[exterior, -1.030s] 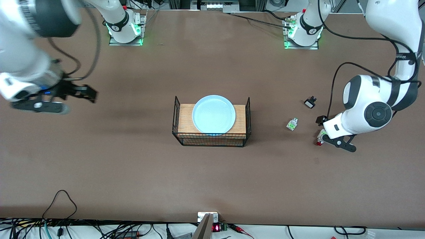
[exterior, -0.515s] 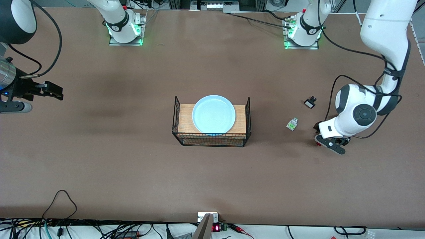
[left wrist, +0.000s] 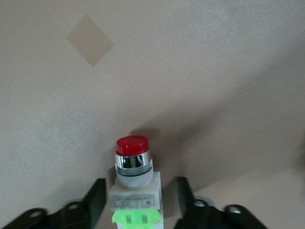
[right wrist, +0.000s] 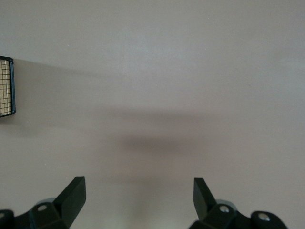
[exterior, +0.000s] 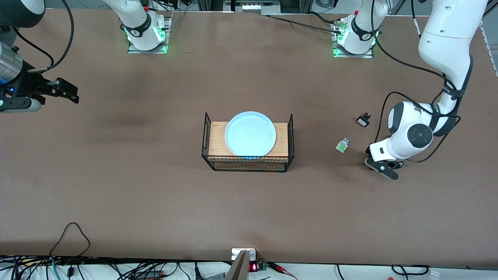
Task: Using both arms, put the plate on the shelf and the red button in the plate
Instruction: 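Lower the left gripper onto the red-capped button and grasp it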
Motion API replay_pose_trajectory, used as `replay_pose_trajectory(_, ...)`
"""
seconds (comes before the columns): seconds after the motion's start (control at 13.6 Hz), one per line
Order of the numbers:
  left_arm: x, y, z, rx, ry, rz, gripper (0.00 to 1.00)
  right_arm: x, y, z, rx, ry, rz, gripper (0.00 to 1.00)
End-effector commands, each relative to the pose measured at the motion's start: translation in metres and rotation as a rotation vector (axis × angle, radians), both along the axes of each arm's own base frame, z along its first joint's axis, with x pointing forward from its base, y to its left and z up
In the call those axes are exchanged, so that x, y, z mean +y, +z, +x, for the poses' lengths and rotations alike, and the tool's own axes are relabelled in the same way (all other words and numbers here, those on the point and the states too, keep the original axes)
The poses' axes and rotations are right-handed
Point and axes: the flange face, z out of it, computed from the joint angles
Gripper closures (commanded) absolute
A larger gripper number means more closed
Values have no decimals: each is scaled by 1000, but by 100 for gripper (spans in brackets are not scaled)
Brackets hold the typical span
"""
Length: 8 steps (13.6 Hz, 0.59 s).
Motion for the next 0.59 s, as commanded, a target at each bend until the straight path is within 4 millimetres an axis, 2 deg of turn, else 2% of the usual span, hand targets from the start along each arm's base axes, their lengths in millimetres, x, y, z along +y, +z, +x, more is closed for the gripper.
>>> replay_pose_trajectory(0.0, 4, 7, 2, -10, -25, 11, 80, -3, 4, -4, -6, -18, 17, 0)
replay_pose_trajectory(0.15, 1, 20, 6, -25, -24, 12, 92, -3, 6, -3, -11, -9, 17, 0)
replay_pose_trajectory(0.37, -14, 61, 27, -38, -38, 22, 92, 4, 1, 0, -1, 5, 17, 0)
replay_pose_trajectory(0.52, -29, 99, 38, -20, -44, 21, 93, 8, -2, 1, 3, 11, 15, 0)
